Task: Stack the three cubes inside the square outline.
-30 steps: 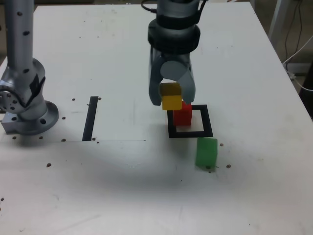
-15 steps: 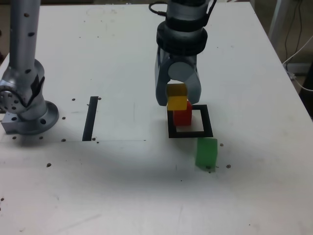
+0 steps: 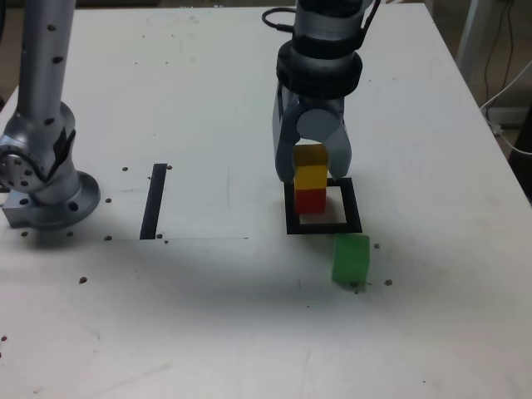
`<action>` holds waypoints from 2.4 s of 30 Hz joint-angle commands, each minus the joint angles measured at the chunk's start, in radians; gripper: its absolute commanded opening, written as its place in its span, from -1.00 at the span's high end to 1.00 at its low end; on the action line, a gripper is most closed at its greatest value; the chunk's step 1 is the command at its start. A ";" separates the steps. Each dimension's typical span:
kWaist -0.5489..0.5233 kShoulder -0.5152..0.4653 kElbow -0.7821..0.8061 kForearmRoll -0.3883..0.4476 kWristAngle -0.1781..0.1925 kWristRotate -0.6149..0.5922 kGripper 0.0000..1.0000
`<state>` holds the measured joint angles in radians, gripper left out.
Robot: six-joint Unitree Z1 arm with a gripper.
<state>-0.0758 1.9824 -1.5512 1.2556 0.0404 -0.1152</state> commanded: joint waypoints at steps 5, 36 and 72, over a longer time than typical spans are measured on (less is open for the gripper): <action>0.004 0.006 0.002 0.005 -0.004 0.002 0.67; 0.014 0.020 0.004 -0.003 0.033 0.012 -0.99; -0.371 0.127 -0.210 0.074 0.007 -0.308 -0.97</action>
<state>-0.4499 2.0967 -1.7546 1.3342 0.0446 -0.4217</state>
